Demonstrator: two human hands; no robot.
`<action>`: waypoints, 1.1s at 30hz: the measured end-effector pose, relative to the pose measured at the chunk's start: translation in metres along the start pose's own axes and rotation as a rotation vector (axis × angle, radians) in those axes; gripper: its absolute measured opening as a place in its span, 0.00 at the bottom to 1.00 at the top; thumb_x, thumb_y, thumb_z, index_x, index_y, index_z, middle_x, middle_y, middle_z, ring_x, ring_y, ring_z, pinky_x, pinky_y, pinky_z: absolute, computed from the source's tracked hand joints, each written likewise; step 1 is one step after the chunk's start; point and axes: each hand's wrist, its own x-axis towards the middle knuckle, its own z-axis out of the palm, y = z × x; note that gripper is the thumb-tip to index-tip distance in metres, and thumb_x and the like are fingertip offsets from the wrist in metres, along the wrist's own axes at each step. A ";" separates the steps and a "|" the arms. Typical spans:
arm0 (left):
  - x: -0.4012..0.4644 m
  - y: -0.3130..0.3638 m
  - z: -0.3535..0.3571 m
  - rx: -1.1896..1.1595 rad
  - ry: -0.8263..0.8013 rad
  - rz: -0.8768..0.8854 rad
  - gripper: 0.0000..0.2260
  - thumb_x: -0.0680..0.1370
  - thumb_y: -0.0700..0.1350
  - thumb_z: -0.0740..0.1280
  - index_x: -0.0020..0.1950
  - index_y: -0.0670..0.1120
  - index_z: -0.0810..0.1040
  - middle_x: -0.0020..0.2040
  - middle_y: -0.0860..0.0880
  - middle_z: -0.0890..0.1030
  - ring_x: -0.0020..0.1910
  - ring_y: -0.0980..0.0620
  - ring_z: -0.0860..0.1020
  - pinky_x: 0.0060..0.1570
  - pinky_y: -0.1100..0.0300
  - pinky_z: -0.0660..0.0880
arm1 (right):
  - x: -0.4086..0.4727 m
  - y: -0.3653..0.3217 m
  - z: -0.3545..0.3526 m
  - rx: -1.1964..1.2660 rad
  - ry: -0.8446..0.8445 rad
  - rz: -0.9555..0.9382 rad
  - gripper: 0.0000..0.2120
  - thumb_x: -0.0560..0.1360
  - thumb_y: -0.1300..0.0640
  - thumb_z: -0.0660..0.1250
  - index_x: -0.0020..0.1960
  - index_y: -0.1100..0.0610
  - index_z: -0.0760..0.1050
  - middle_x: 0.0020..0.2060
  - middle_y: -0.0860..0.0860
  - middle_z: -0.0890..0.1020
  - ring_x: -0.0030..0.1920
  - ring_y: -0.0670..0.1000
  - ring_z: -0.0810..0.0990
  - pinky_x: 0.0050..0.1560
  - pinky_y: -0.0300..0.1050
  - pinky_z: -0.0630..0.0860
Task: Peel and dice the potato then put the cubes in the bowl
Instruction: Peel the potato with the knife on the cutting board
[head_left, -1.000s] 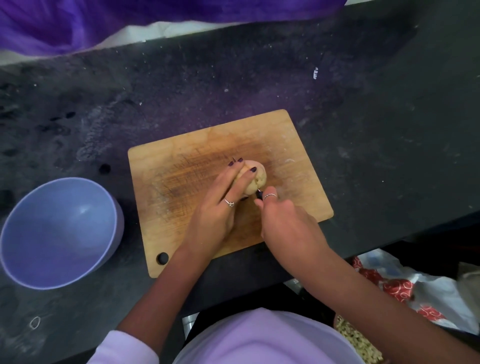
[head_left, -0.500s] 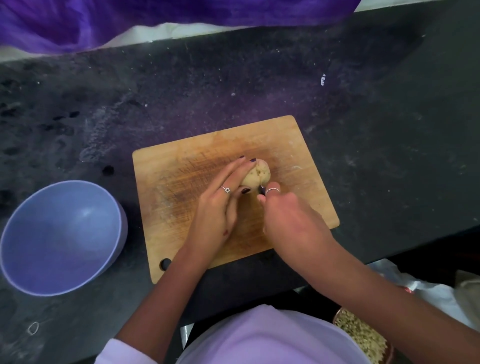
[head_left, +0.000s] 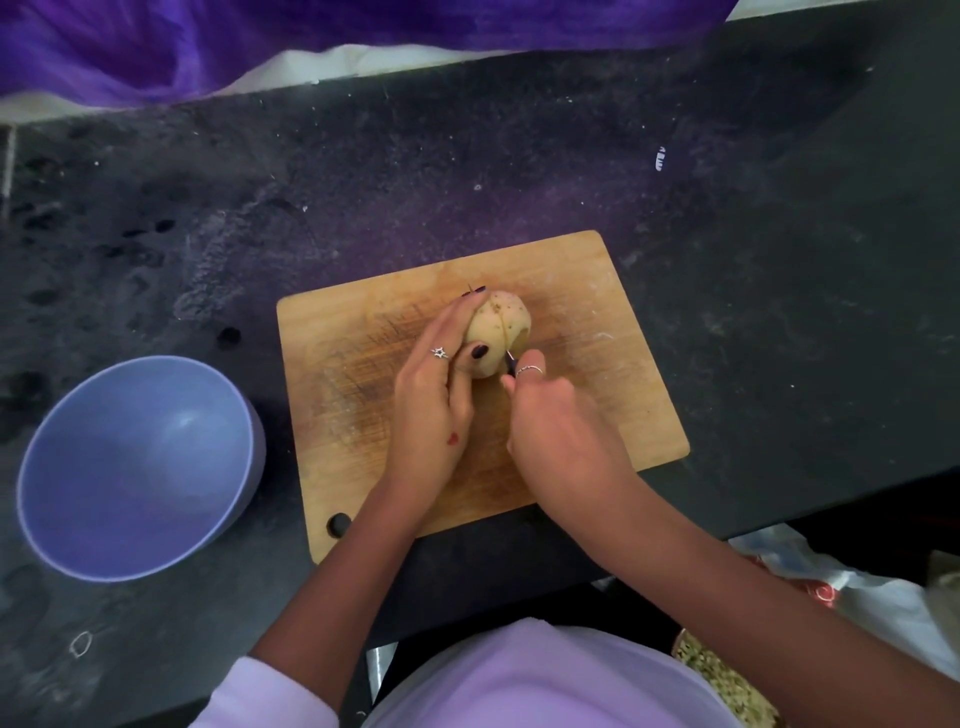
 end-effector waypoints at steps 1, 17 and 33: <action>0.000 0.000 0.000 0.002 0.005 -0.007 0.17 0.82 0.36 0.58 0.71 0.43 0.70 0.68 0.50 0.72 0.68 0.56 0.70 0.67 0.66 0.65 | 0.002 0.000 0.002 0.002 -0.010 0.000 0.11 0.84 0.52 0.45 0.59 0.56 0.61 0.33 0.47 0.66 0.40 0.54 0.74 0.39 0.49 0.65; 0.020 0.000 -0.021 0.129 -0.188 -0.080 0.27 0.76 0.41 0.70 0.73 0.46 0.66 0.70 0.49 0.69 0.68 0.58 0.66 0.69 0.63 0.63 | 0.006 0.004 0.022 -0.039 -0.009 0.005 0.13 0.84 0.54 0.44 0.64 0.57 0.62 0.54 0.55 0.80 0.55 0.58 0.79 0.51 0.51 0.67; -0.002 -0.006 -0.037 0.036 0.012 -0.108 0.30 0.71 0.37 0.74 0.67 0.56 0.67 0.63 0.58 0.69 0.64 0.60 0.69 0.66 0.60 0.69 | -0.034 0.035 0.023 0.007 0.056 0.011 0.16 0.84 0.50 0.46 0.65 0.56 0.63 0.43 0.51 0.77 0.40 0.53 0.76 0.36 0.46 0.66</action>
